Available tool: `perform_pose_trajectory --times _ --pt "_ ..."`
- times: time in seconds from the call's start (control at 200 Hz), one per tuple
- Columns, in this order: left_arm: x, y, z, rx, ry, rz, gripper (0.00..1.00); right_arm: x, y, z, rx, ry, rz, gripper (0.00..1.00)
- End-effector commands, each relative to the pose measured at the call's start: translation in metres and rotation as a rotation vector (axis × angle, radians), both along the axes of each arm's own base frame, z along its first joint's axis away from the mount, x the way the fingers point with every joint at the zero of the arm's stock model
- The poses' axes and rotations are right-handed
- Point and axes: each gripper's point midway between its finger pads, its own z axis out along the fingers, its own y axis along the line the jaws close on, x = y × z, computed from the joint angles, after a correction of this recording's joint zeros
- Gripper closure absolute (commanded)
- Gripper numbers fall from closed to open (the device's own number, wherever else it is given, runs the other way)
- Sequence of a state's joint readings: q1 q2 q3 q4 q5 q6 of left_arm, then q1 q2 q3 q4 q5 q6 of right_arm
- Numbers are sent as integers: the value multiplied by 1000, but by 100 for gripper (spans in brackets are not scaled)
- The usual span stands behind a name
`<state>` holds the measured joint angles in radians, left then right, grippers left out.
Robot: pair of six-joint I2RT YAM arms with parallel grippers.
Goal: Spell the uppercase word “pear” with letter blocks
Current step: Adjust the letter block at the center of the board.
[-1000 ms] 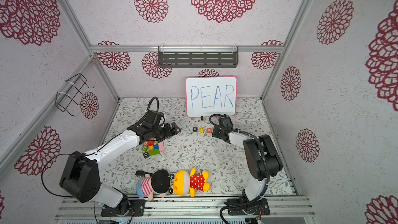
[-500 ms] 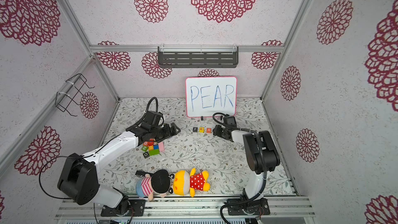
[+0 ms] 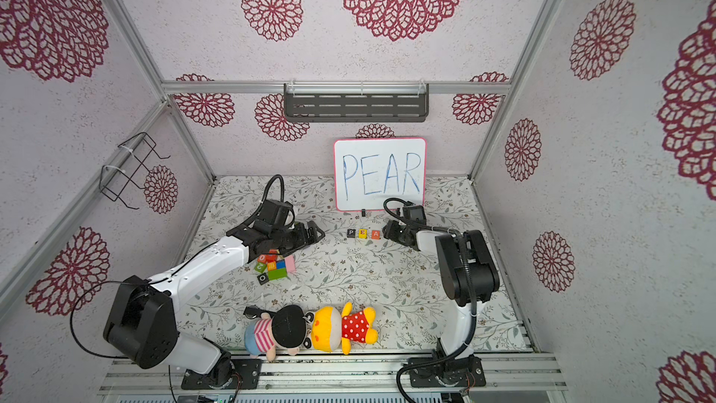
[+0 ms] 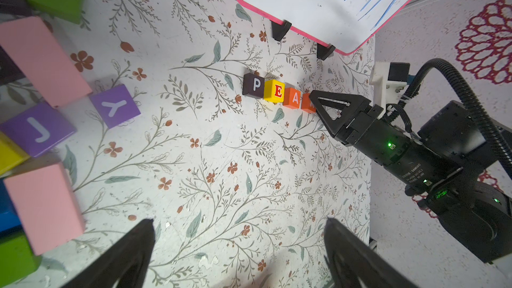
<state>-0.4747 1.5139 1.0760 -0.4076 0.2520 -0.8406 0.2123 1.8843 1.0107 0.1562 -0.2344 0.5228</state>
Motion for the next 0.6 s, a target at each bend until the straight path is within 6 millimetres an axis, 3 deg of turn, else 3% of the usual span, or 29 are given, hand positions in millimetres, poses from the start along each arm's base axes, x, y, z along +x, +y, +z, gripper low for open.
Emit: perform_pose_trajectory --times 0.0,0.38,0.435,0.515,0.595 --pt "4 2 7 -11 -27 8 2 1 1 -4 19 25 -5 45" --pt "3 4 5 -4 -24 13 2 3 -2 2 11 19 -22 46" --pt "2 6 6 6 -32 16 2 3 -6 12 -6 -7 -29 45" --pt "2 16 12 47 -79 25 2 3 -22 42 -81 -112 -70 38" --pt "4 51 21 215 -180 87 2 1 -47 70 -182 -211 -138 34"
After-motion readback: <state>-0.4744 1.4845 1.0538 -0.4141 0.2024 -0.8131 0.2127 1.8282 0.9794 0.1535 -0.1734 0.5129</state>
